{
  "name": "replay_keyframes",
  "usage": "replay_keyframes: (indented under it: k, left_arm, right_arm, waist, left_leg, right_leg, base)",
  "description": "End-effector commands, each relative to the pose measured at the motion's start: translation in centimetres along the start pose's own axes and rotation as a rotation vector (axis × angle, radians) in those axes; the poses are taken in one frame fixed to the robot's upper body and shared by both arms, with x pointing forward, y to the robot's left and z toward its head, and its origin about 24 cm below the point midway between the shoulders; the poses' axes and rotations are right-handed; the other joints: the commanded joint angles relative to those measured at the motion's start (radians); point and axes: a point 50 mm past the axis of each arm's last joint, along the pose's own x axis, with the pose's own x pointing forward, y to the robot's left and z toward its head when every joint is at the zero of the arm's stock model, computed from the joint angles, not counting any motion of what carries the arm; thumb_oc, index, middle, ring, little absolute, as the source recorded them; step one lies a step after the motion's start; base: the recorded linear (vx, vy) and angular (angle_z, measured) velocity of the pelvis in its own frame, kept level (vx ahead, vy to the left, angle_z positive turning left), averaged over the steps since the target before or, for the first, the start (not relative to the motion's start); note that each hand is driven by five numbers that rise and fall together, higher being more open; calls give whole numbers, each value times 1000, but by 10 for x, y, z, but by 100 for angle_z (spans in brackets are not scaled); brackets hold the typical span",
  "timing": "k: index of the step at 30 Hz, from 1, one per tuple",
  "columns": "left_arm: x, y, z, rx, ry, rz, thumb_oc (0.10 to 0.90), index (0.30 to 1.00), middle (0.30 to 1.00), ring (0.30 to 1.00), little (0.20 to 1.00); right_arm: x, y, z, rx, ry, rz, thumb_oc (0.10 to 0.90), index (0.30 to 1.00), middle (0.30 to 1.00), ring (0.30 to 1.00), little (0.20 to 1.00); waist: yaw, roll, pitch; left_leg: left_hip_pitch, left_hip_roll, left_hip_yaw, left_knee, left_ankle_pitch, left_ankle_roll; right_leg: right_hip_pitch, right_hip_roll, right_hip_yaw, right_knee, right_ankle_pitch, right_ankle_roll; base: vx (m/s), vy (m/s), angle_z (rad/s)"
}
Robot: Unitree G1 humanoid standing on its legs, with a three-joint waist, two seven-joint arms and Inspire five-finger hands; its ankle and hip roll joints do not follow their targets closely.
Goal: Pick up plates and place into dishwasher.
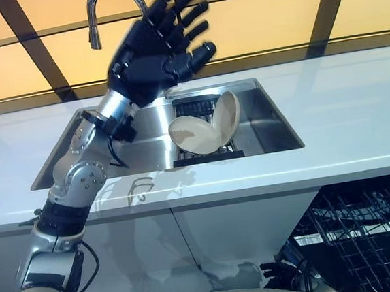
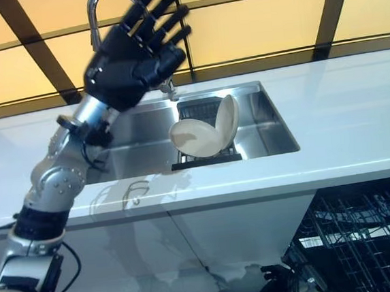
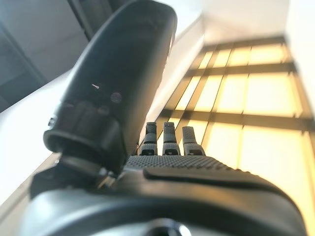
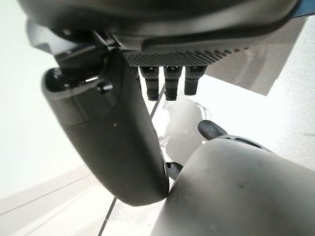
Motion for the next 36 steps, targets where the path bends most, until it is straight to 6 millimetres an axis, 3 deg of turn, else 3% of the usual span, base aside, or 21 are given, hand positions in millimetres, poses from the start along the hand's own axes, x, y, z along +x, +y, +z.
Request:
replay_keyframes:
  k: [1, 2, 5, 7, 11, 14, 18, 30, 36]
  left_arm:
    - [34, 17, 72, 576, -226, 140, 800, 900, 900, 900, 900]
    - [39, 18, 80, 716, -217, 151, 800, 900, 900, 900, 900]
    - [51, 17, 89, 923, -161, 125, 800, 900, 900, 900, 900]
    - [62, 8, 98, 1208, -129, 60, 800, 900, 900, 900, 900]
    - [67, 1, 100, 1309, -106, -2, 800, 900, 900, 900, 900]
    - [68, -20, 87, 1490, -32, -190, 800, 900, 900, 900, 900]
    - [66, -21, 73, 1546, 59, -272, 800, 900, 900, 900, 900]
    - [59, -4, 34, 1477, 327, -442, 800, 900, 900, 900, 900]
    - [52, 3, 17, 1549, 440, -529, 800, 900, 900, 900, 900]
  right_arm:
    - [4, 23, 18, 6, -59, 81, 800, 900, 900, 900, 900]
    - [4, 21, 17, -1, -58, 81, 800, 900, 900, 900, 900]
    - [4, 20, 18, -11, -64, 83, 800, 900, 900, 900, 900]
    - [4, 18, 18, -20, -69, 82, 800, 900, 900, 900, 900]
    - [3, 17, 16, -24, -70, 80, 800, 900, 900, 900, 900]
    - [2, 16, 8, -21, -72, 66, 800, 900, 900, 900, 900]
    - [1, 14, 5, -23, -70, 59, 800, 900, 900, 900, 900]
    - [0, 9, 1, -51, -72, 45, 800, 900, 900, 900, 900]
    - [-1, 9, -1, -51, -63, 46, 800, 900, 900, 900, 900]
  waist:
    - [-9, -12, -37]
    - [-11, -8, -40]
    - [-13, -8, -42]
    - [-18, -2, -44]
    - [-23, 1, -43]
    - [-39, 10, -32]
    - [-49, 15, -25]
    - [-76, 28, -10]
    - [-81, 31, -8]
  left_leg:
    - [30, -68, 38, 5, -164, 40]
    - [30, -68, 43, 5, -164, 39]
    - [28, -67, 49, 5, -165, 37]
    - [27, -67, 57, 5, -167, 37]
    - [29, -67, 62, 5, -169, 37]
    - [34, -68, 70, 5, -172, 40]
    - [38, -69, 76, 5, -173, 41]
    - [47, -68, 100, 5, -174, 45]
    - [48, -69, 104, 5, -174, 45]
  right_leg:
    - [9, 36, 41, 11, -80, 16]
    - [9, 36, 41, 11, -80, 18]
    - [7, 36, 44, 11, -80, 21]
    - [4, 37, 50, 11, -78, 27]
    - [4, 38, 53, 11, -76, 31]
    - [4, 38, 65, 11, -71, 37]
    - [3, 38, 70, 11, -68, 41]
    - [6, 40, 85, 11, -61, 49]
    - [5, 40, 85, 11, -61, 50]
  base:
    - [37, -10, -5]
    - [20, -8, -4]
    - [26, -14, -7]
    - [39, -23, -4]
    - [6, -3, -1]
    - [28, -10, -5]
    - [0, 0, 0]
    - [11, 1, -6]
    - [0, 0, 0]
